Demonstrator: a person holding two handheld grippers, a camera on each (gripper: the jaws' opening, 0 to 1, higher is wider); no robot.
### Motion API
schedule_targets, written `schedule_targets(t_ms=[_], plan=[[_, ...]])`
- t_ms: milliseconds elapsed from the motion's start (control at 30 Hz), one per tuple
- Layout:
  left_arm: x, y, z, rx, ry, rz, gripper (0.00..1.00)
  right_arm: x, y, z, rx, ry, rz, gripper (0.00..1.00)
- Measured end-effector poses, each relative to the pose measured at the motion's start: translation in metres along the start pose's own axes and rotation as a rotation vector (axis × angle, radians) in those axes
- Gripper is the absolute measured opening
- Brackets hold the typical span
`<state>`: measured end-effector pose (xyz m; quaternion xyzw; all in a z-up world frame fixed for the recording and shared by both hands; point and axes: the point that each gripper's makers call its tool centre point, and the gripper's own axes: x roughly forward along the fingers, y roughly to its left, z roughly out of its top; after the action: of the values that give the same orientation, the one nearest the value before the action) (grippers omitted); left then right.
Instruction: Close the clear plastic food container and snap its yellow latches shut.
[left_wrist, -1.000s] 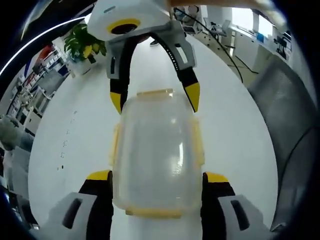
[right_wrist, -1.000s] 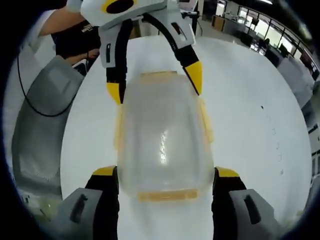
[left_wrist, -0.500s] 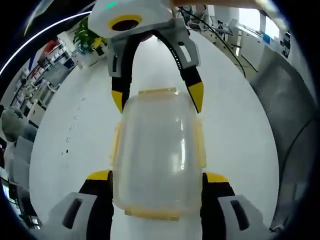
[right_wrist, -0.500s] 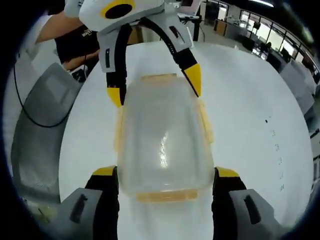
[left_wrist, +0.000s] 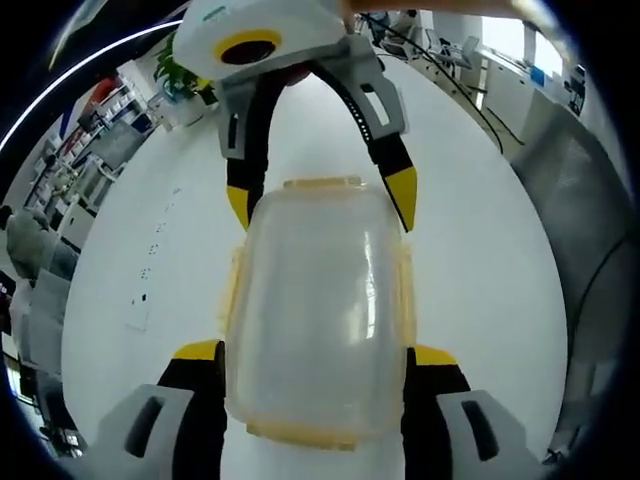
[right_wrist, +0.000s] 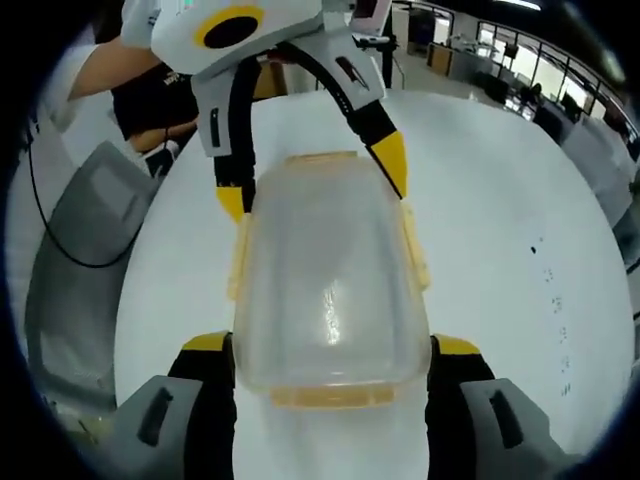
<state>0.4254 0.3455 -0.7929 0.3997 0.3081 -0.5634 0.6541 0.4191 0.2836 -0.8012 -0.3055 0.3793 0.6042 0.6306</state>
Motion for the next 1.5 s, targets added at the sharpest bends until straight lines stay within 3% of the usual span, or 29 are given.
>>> schedule_targets(t_ms=[33,67,267,433,567,1167,1367,1433,1500], plan=[[0.001,0.002,-0.004,-0.007,0.018,-0.013,0.72,0.000,-0.001,0.000,-0.009,0.008,0.007,0.75],[0.001,0.003,-0.001,-0.009,-0.008,-0.018,0.72,0.000,-0.002,0.000,-0.019,0.012,0.010,0.75],[0.002,0.018,-0.002,-0.014,-0.026,0.003,0.72,0.001,-0.018,0.003,-0.014,0.010,0.007,0.75],[0.004,0.031,-0.005,0.012,0.022,-0.001,0.72,0.002,-0.030,0.008,-0.004,0.012,-0.001,0.75],[0.005,0.039,-0.007,0.019,0.025,-0.003,0.72,0.002,-0.038,0.010,0.004,0.002,-0.005,0.75],[0.005,0.041,-0.008,0.021,0.020,0.011,0.73,0.003,-0.040,0.011,0.038,-0.017,-0.004,0.76],[0.006,0.041,-0.008,0.025,-0.017,0.020,0.74,0.003,-0.041,0.009,0.070,-0.032,0.003,0.77],[0.007,0.044,-0.006,0.059,-0.065,0.023,0.74,0.004,-0.041,0.009,0.081,-0.036,0.004,0.78],[0.007,0.043,-0.009,0.071,-0.073,0.021,0.76,0.005,-0.043,0.008,0.099,-0.033,-0.002,0.80]])
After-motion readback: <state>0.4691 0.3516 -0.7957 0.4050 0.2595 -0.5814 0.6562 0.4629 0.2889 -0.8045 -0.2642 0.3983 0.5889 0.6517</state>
